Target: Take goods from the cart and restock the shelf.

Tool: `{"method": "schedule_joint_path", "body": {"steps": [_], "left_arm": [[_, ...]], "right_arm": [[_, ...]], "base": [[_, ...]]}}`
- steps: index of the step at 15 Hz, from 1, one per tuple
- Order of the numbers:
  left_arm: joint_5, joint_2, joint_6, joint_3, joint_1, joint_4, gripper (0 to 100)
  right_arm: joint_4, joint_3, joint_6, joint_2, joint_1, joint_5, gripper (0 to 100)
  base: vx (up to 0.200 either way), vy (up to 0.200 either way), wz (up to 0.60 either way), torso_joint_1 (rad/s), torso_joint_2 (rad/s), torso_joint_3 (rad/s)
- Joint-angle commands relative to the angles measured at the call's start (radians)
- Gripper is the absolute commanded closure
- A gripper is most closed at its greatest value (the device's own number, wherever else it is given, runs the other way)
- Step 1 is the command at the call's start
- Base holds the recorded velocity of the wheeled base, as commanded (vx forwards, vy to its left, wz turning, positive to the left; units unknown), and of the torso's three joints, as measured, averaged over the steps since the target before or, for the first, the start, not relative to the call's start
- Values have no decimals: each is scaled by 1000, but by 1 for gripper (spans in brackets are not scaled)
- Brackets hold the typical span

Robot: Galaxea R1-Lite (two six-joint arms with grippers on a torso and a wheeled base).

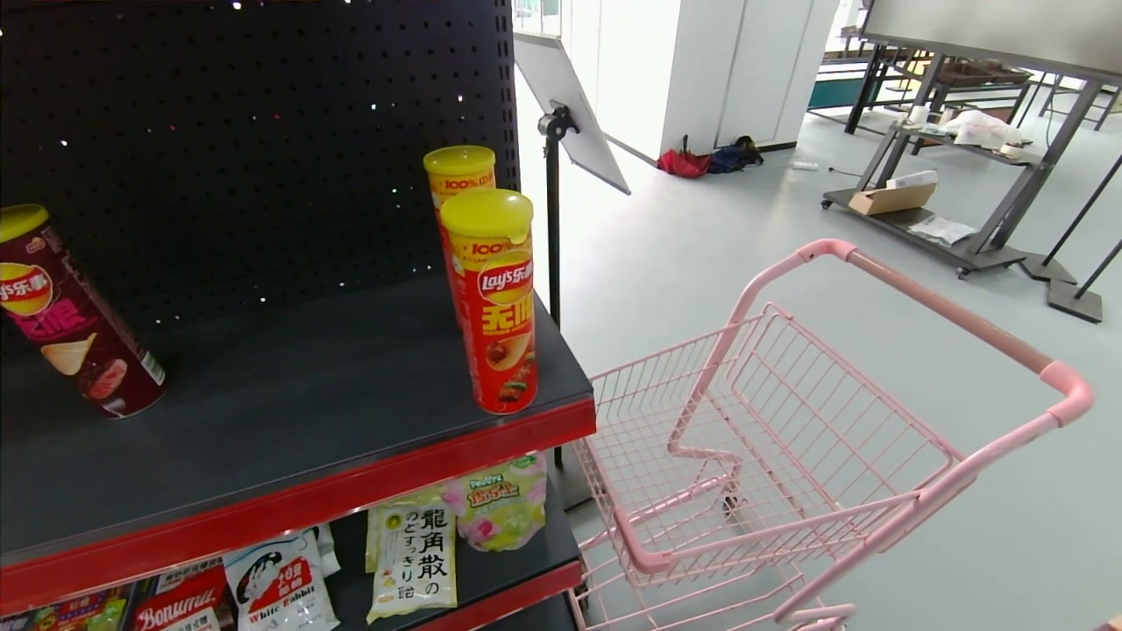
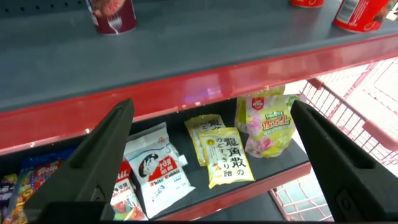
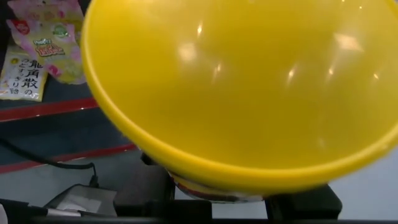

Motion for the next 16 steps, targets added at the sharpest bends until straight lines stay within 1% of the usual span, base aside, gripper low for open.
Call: {"method": "schedule_joint_path", "body": {"steps": [1,7,10,12,16], "left_arm": [[0,1,1,0,1,0,0],[-1,1,1,0,1,0,0],[-1,1,1,0,1,0,0],[0,1,1,0,1,0,0],[-1,1,1,0,1,0,0]], "right_arm": [[-3,13,-1,3,0,0,100],[-1,21,-21,5,0,0,100],[-3,33,-45,2,-1,-9,100],[-4,41,-57,0,-1,-34,100],[-4,53,-57,-17,0,-34,100]], "base": [[0,0,0,173,-422,-251],[0,0,0,164,-381,-221],[0,0,0,28,-68,-37],[0,0,600,5,-12,-5],[0,0,600,6,-2,0]]}}
